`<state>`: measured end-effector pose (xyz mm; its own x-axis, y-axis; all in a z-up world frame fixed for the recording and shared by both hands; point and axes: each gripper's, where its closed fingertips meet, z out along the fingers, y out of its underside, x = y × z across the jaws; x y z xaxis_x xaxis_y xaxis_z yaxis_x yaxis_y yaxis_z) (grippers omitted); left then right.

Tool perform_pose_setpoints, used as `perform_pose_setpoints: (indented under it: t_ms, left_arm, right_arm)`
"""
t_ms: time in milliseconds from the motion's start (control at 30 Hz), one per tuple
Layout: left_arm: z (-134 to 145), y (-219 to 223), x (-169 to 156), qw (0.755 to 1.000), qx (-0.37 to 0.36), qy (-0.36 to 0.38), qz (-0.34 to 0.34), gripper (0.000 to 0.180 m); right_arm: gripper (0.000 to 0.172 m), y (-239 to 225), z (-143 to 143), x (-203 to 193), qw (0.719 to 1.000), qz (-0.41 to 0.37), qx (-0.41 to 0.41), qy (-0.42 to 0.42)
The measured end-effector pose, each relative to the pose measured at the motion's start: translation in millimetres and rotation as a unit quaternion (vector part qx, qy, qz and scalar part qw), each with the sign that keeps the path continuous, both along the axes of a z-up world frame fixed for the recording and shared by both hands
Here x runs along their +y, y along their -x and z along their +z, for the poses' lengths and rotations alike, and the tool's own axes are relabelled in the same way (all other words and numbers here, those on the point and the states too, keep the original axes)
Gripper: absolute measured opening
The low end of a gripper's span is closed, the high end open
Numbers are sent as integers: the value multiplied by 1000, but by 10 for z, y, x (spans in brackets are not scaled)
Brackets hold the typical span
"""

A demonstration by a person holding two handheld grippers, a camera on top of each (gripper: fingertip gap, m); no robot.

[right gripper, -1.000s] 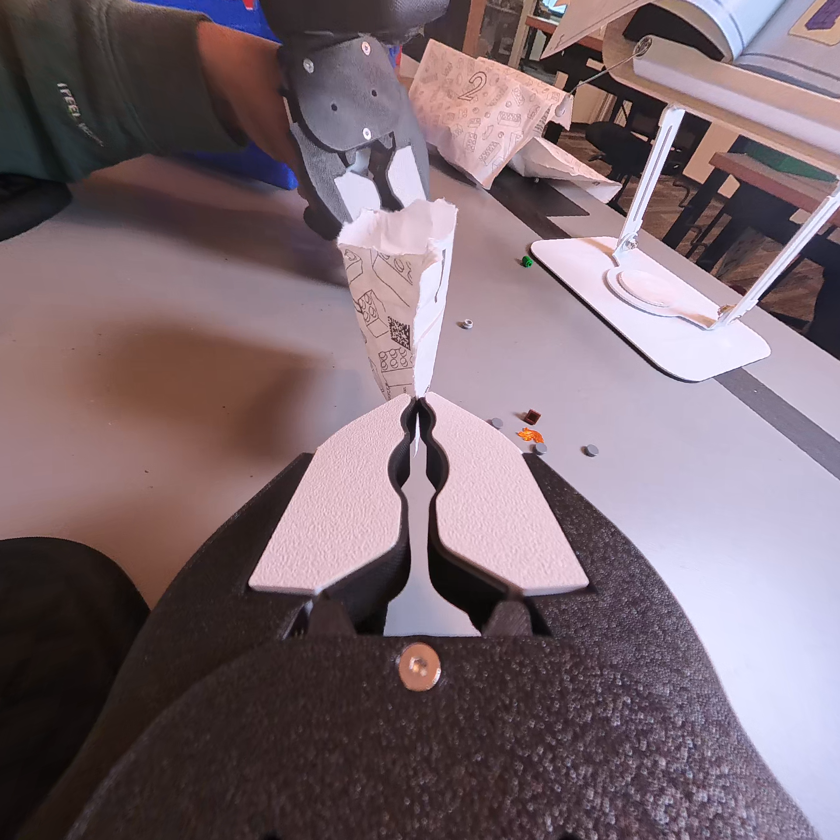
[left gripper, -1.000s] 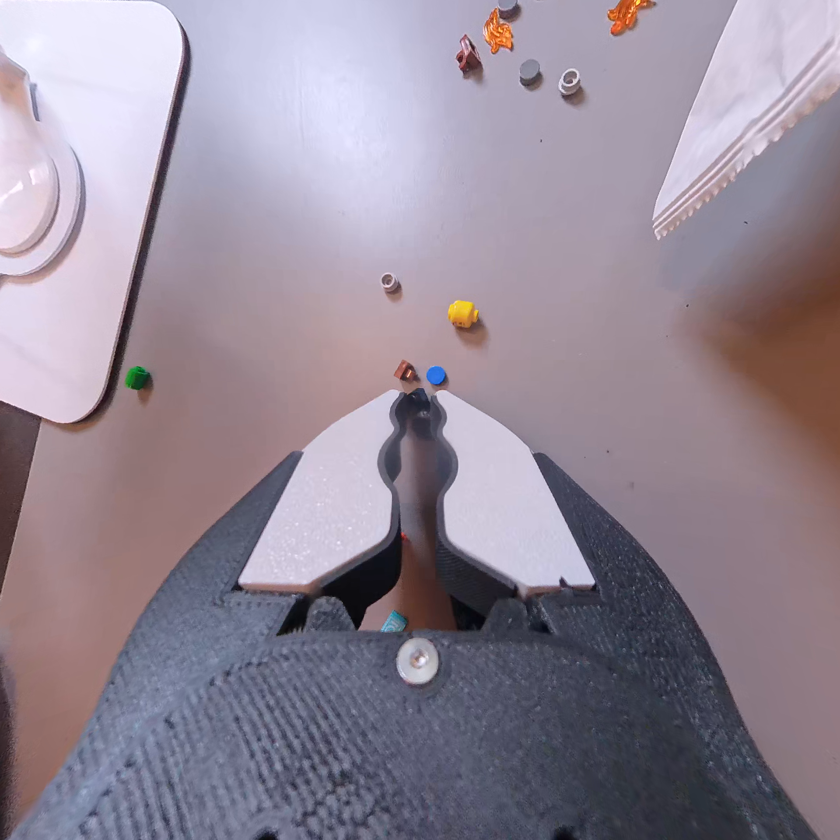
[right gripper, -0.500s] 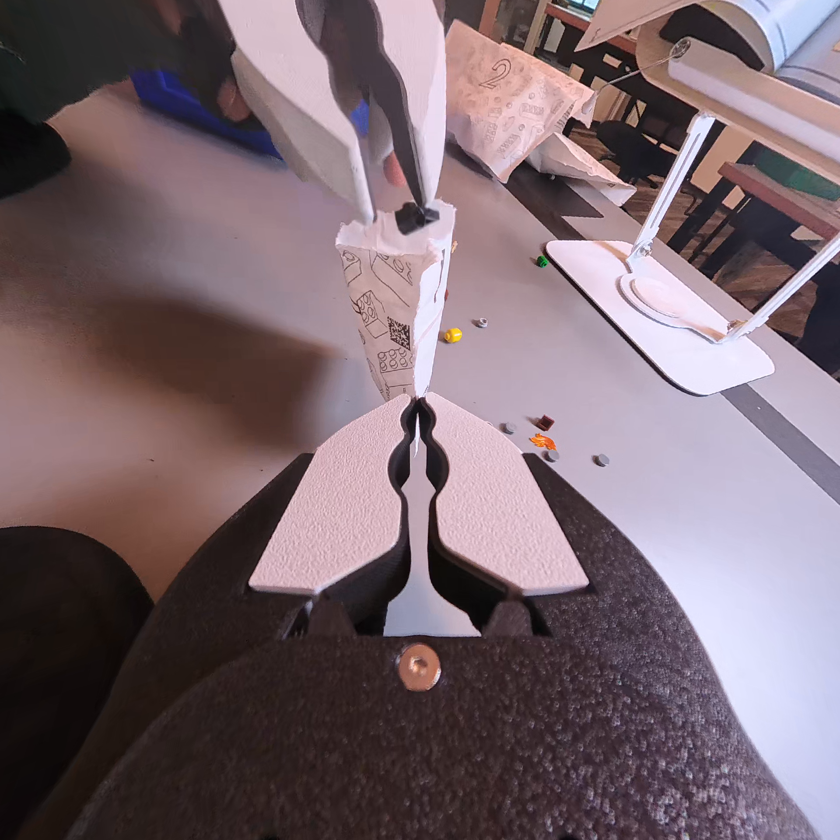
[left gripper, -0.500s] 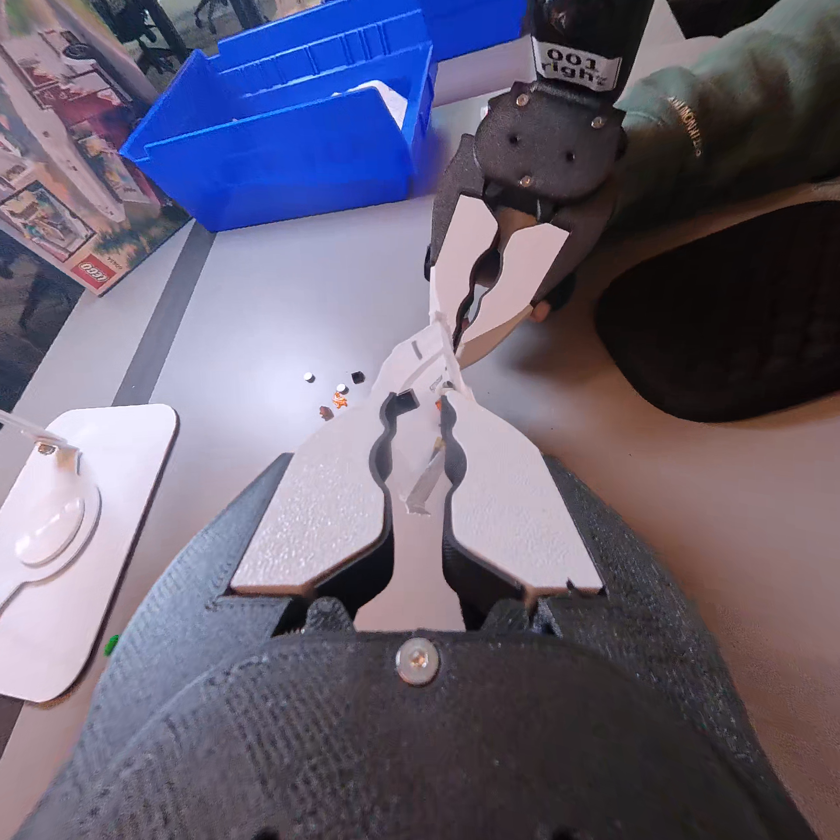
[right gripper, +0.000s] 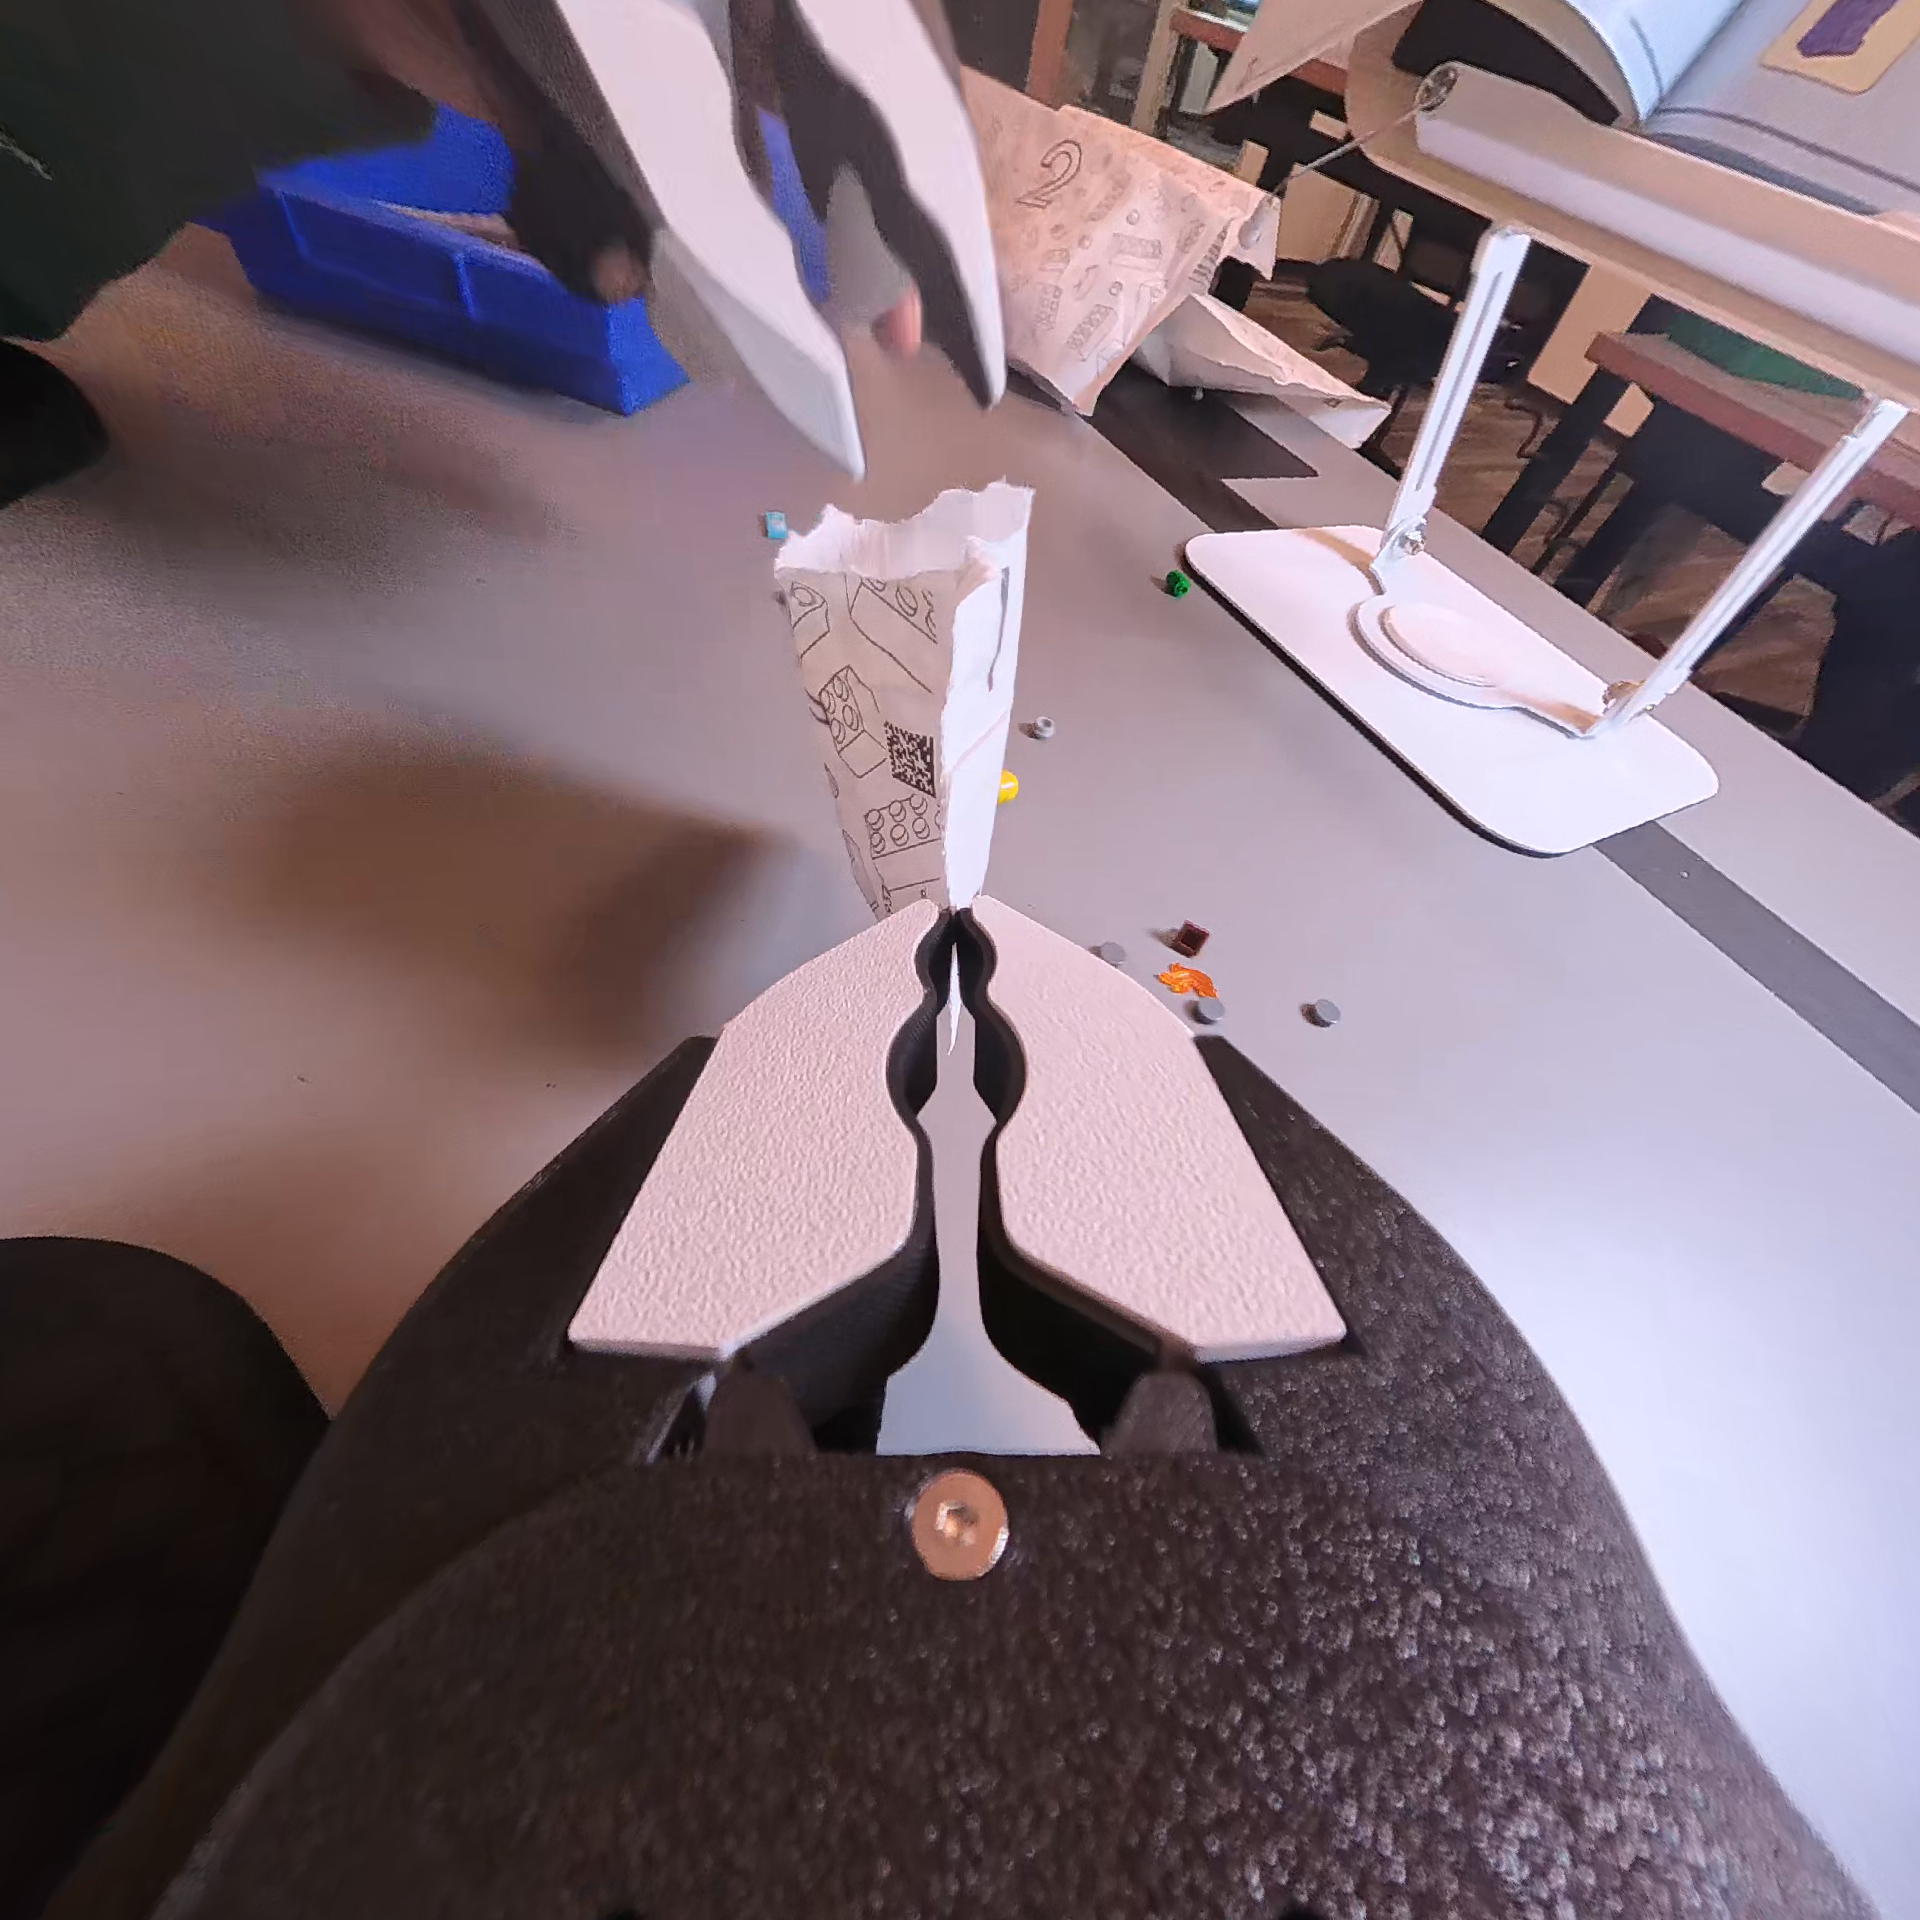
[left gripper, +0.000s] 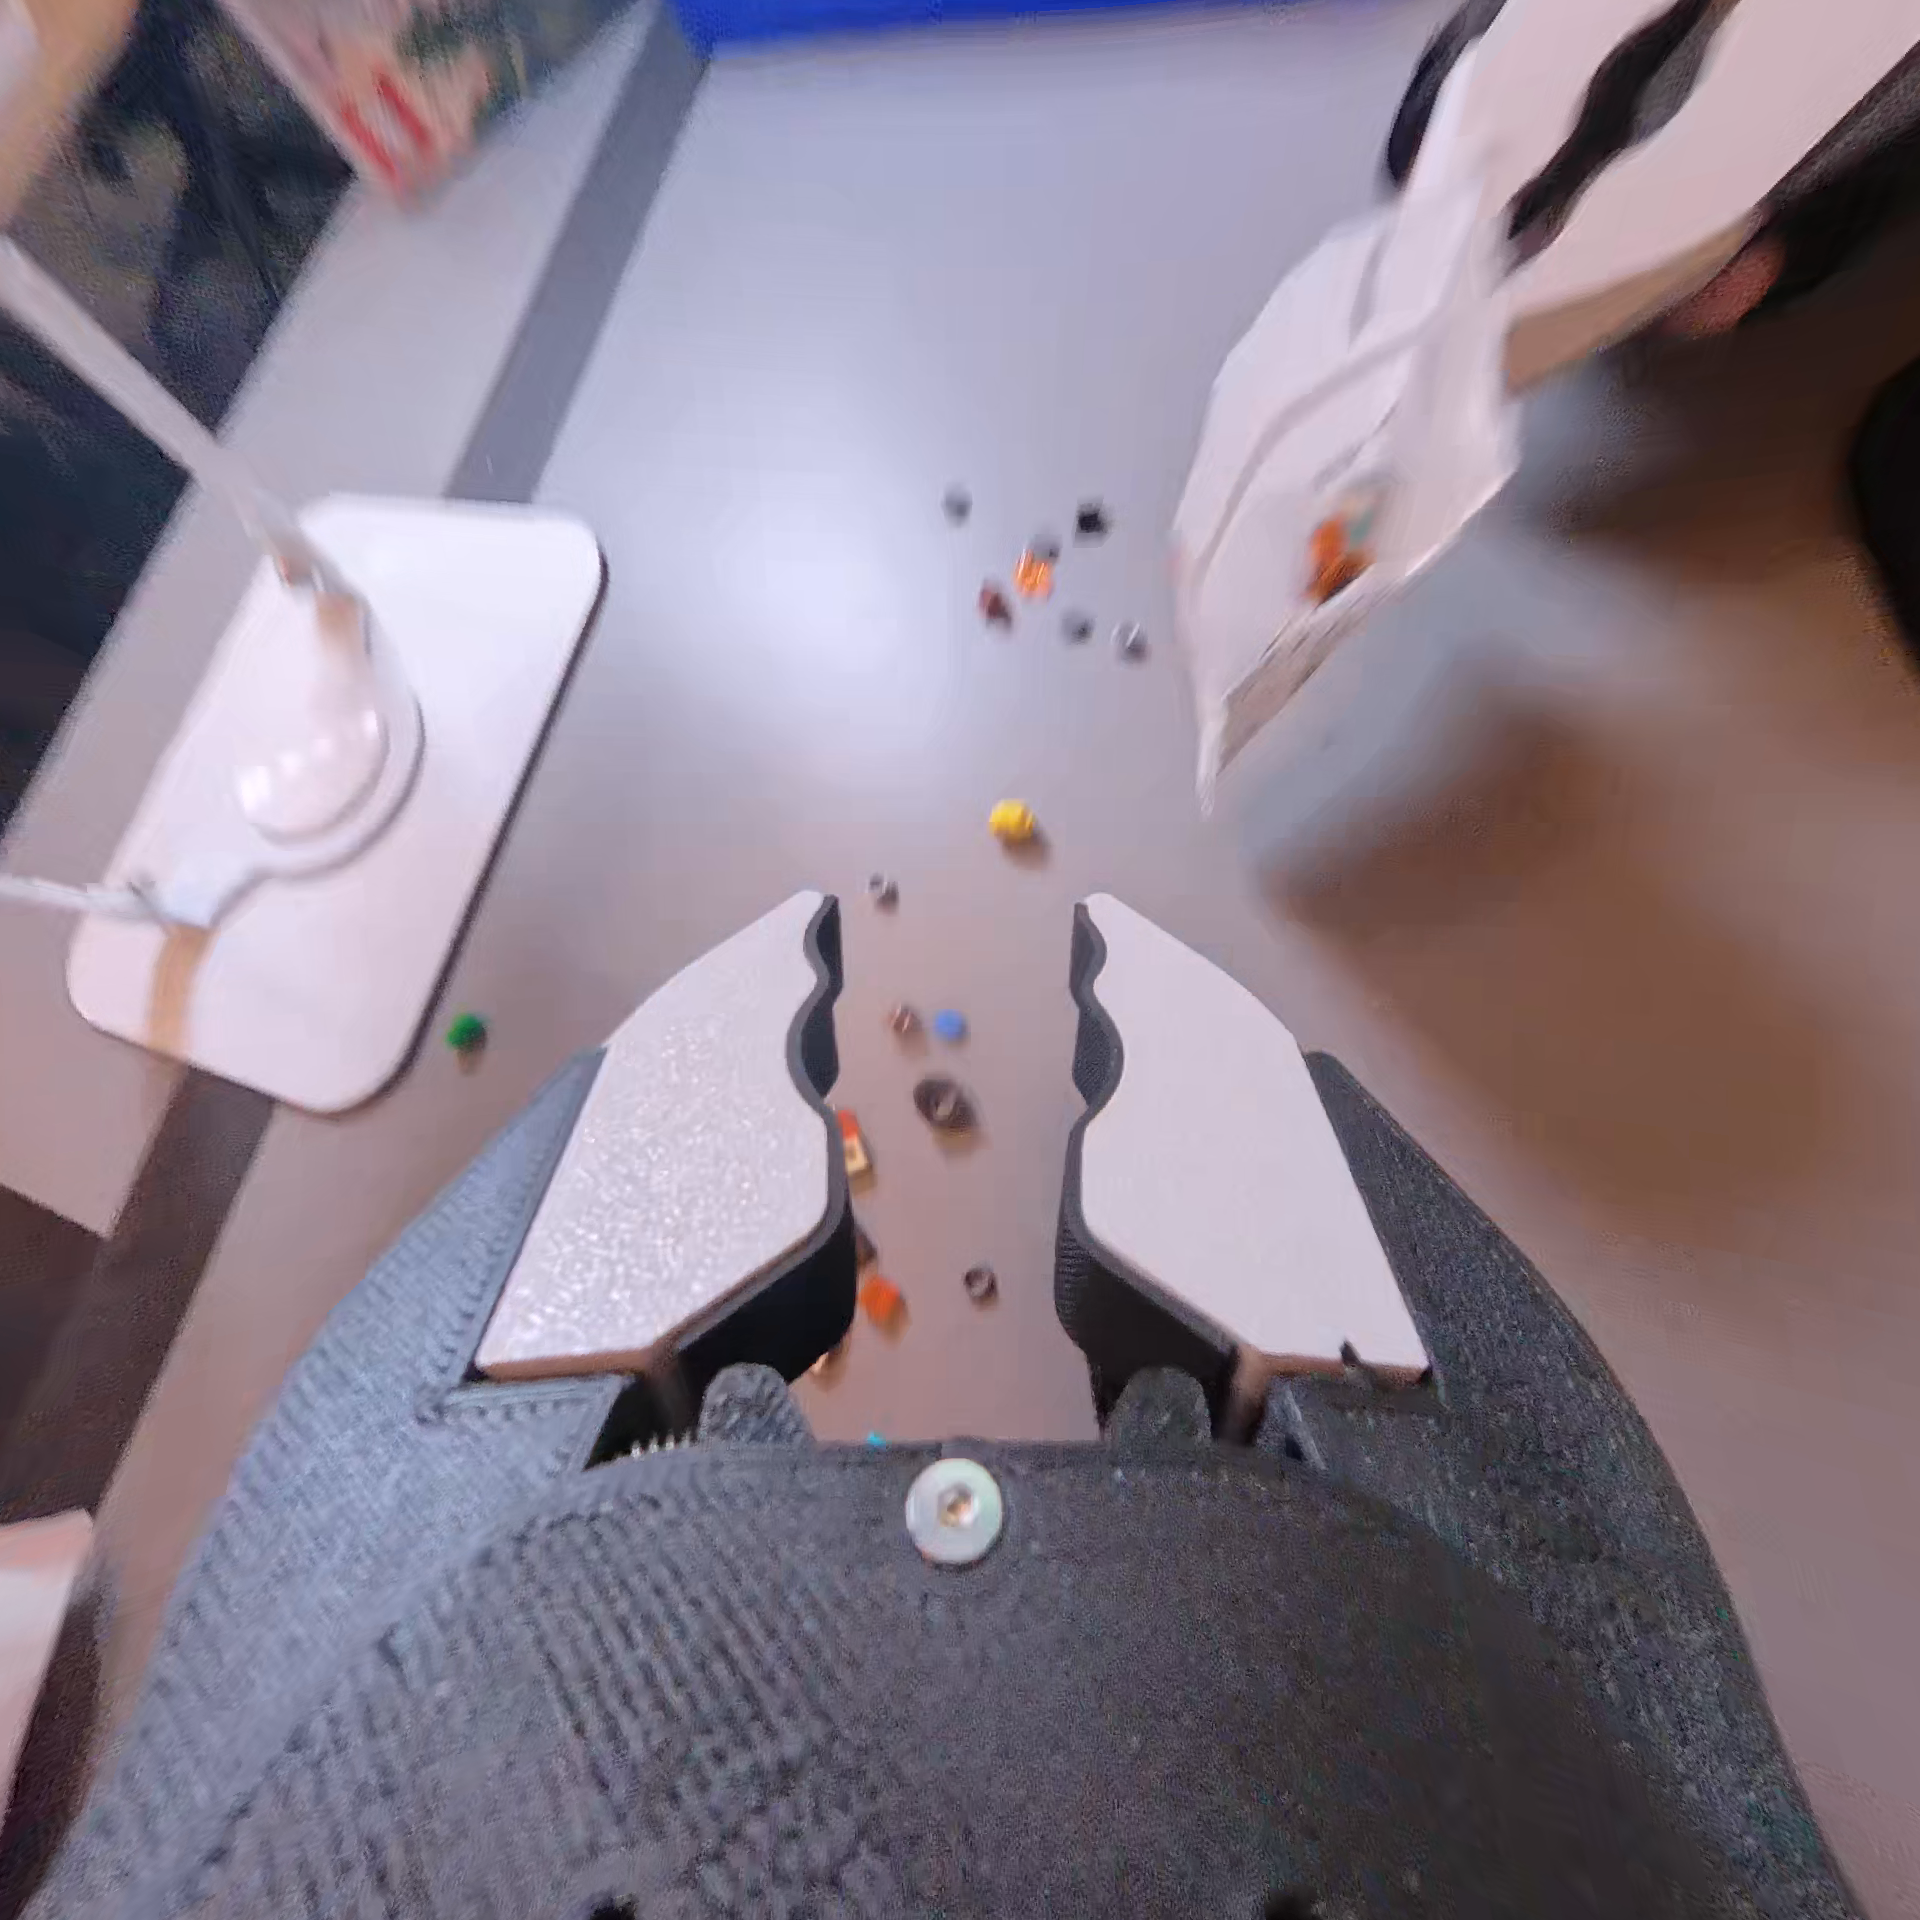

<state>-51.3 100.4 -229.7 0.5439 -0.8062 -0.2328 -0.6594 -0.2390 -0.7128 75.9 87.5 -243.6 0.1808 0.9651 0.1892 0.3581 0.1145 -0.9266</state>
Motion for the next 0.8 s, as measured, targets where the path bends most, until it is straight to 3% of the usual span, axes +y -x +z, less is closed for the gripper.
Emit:
perform_pose_setpoints:
  t_ms: [100,167,233,300,500,800]
  left_arm:
    - [-522,206,100,997,33,65,27,48]
    - [-730,278,132,994,59,89,32,50]
    - [-696,206,154,994,26,99,28,41]
    - [-740,239,175,994,53,95,29,36]
    - [-761,152,132,991,27,126,25,15]
    - [-769,129,103,990,22,139,24,7]
  right_arm:
    - [1,-9,-10,27,1000,-3,2,10]
    - [0,-10,-2,23,1000,-2,4,10]
    - [1,-9,-1,17,1000,-1,4,9]
    - [1,-2,-8,11,1000,1,3,11]
    - [1,0,-10,6,1000,2,2,12]
    - [1,4,-10,-1,1000,3,2,12]
